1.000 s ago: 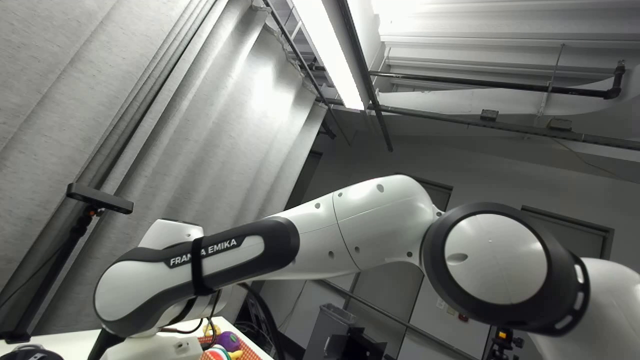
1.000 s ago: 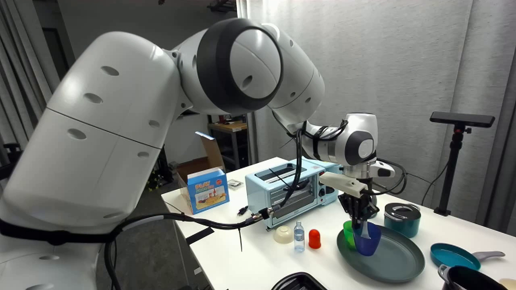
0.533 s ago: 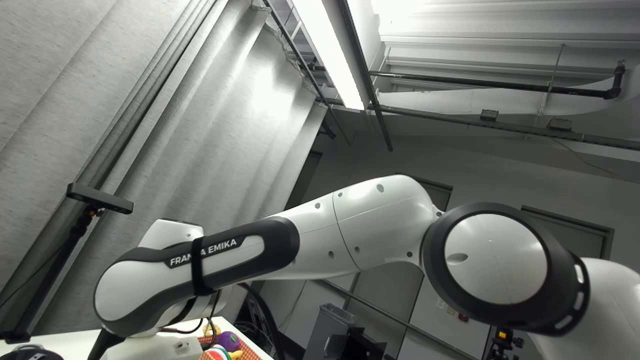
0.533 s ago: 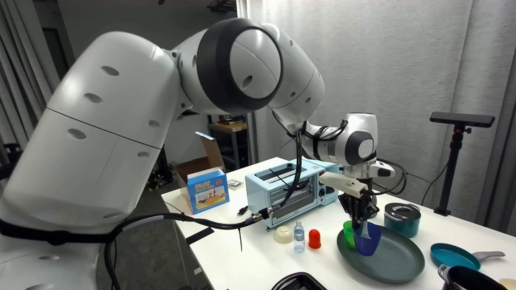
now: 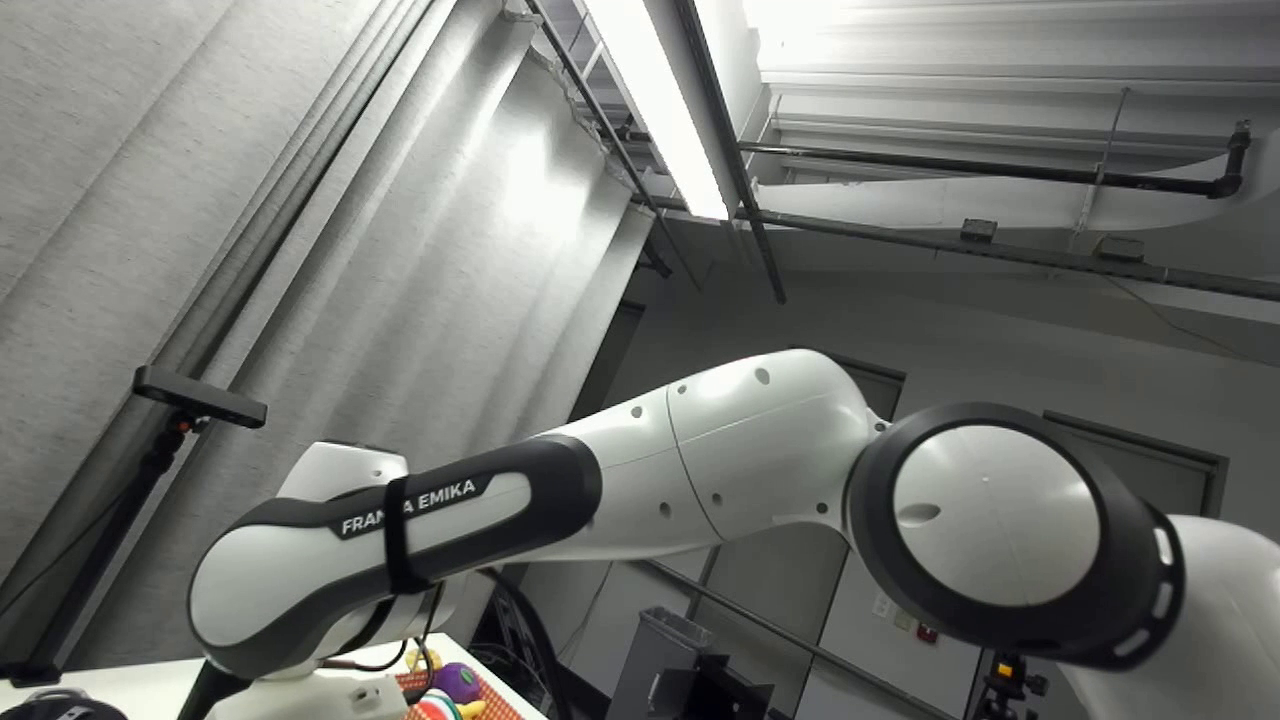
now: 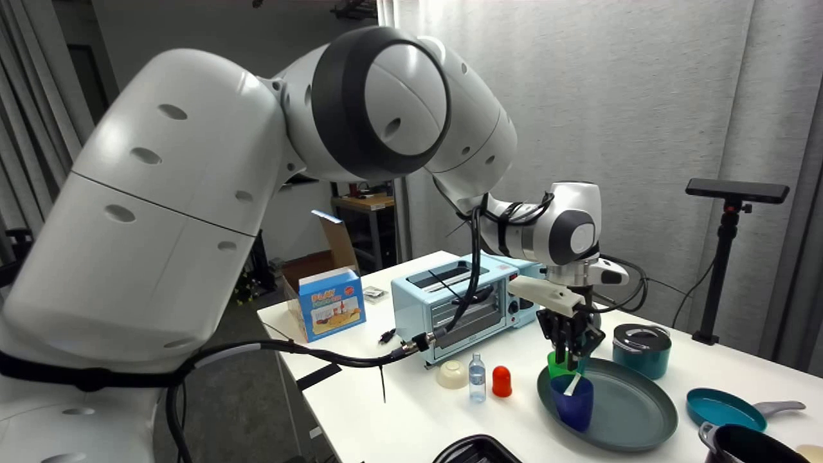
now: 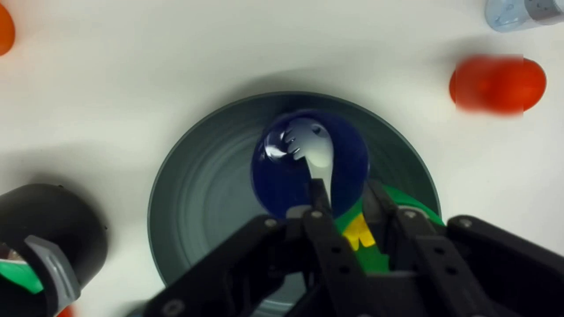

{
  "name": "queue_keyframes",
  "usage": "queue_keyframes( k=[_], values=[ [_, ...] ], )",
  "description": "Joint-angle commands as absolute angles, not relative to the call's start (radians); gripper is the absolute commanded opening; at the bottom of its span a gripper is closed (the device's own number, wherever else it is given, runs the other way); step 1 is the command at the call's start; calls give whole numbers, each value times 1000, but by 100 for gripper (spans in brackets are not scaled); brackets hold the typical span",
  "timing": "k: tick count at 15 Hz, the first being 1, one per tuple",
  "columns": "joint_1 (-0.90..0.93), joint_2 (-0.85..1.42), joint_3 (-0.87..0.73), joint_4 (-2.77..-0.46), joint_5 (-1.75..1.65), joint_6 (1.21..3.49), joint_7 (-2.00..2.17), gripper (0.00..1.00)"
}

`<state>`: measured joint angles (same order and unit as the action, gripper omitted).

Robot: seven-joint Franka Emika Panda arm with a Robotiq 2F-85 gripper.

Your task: Put the light green cup on the grey plate, put the dark blue cup on the grey plate

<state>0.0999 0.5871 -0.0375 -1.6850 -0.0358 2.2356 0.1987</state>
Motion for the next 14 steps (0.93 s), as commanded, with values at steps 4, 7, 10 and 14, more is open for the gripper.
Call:
queue_keyframes(
  k=[4, 7, 10, 14],
  values=[
    [93, 549, -32, -1718, -40, 2233, 201, 56],
    [93, 555, -31, -1718, -40, 2233, 201, 75],
    [93, 558, -31, -1718, -40, 2233, 201, 75],
    [94, 555, -31, -1721, -41, 2237, 198, 95]
  ],
)
